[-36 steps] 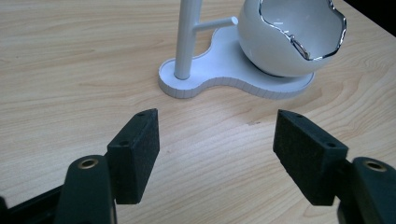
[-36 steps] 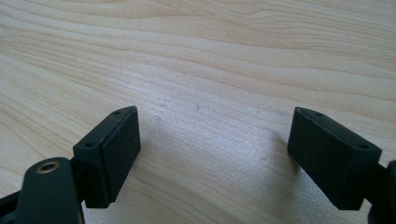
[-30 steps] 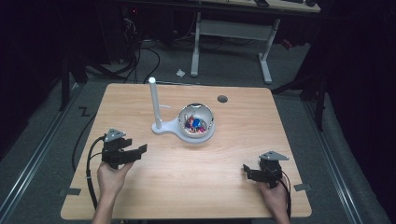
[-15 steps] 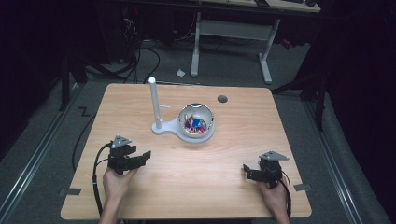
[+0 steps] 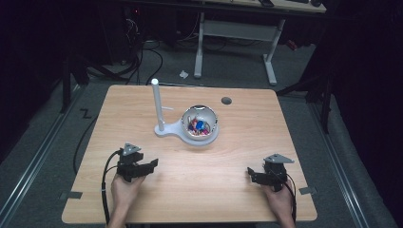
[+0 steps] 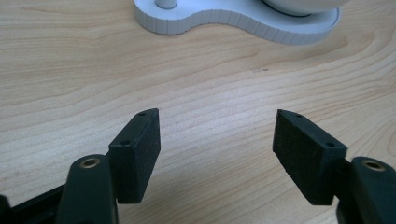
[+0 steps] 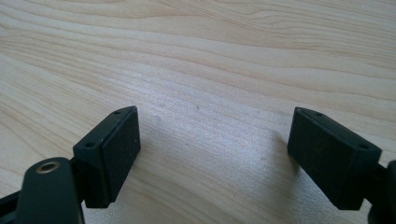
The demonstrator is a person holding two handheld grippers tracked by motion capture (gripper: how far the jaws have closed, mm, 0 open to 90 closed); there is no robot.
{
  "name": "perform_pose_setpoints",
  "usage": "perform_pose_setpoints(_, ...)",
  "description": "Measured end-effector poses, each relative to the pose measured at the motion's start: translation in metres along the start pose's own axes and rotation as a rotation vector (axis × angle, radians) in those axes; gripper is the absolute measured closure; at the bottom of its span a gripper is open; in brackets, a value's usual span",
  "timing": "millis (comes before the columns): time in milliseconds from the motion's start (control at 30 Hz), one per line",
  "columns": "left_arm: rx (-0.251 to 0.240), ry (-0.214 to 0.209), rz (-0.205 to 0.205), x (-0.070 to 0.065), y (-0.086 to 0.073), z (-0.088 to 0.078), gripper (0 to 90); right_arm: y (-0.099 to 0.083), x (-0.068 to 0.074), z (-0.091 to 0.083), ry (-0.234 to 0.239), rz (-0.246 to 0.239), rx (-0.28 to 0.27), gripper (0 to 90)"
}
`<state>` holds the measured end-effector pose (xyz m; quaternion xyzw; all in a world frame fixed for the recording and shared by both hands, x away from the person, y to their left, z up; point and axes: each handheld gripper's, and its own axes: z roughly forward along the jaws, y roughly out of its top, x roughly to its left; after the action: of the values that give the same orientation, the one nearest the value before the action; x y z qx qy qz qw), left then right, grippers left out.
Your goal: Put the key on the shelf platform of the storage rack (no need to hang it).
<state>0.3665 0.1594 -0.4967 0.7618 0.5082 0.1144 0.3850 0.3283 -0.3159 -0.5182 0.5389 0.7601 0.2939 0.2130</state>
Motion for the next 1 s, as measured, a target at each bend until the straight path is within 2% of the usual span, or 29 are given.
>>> perform_pose_setpoints(233,0.007,-0.005,-0.015,-0.003,-0.005,0.009,32.5,0.000,0.000,0.000,0.000,0.002,0.000,17.2)
perform_pose_setpoints(433,0.019,0.023,-0.001,-0.008,-0.011,0.019,32.4,0.000,0.000,0.000,0.000,0.002,0.000,17.2)
perform_pose_setpoints(533,0.033,0.071,0.043,-0.014,-0.012,0.023,32.3,0.000,0.000,0.000,0.000,0.002,0.001,17.2)
perform_pose_setpoints(700,0.042,0.113,0.097,-0.021,-0.014,0.029,31.6,0.000,0.000,0.000,0.000,0.002,0.001,17.2)
perform_pose_setpoints(833,0.028,0.129,0.111,-0.024,-0.015,0.032,31.2,0.000,0.000,0.000,0.000,0.002,0.000,17.2)
perform_pose_setpoints(900,-0.002,0.141,0.115,-0.026,-0.018,0.034,30.3,0.000,0.000,0.000,0.000,0.002,0.001,17.2)
perform_pose_setpoints(1000,-0.002,0.143,0.113,-0.026,-0.018,0.034,30.2,0.000,0.000,0.000,0.000,0.002,0.000,17.2)
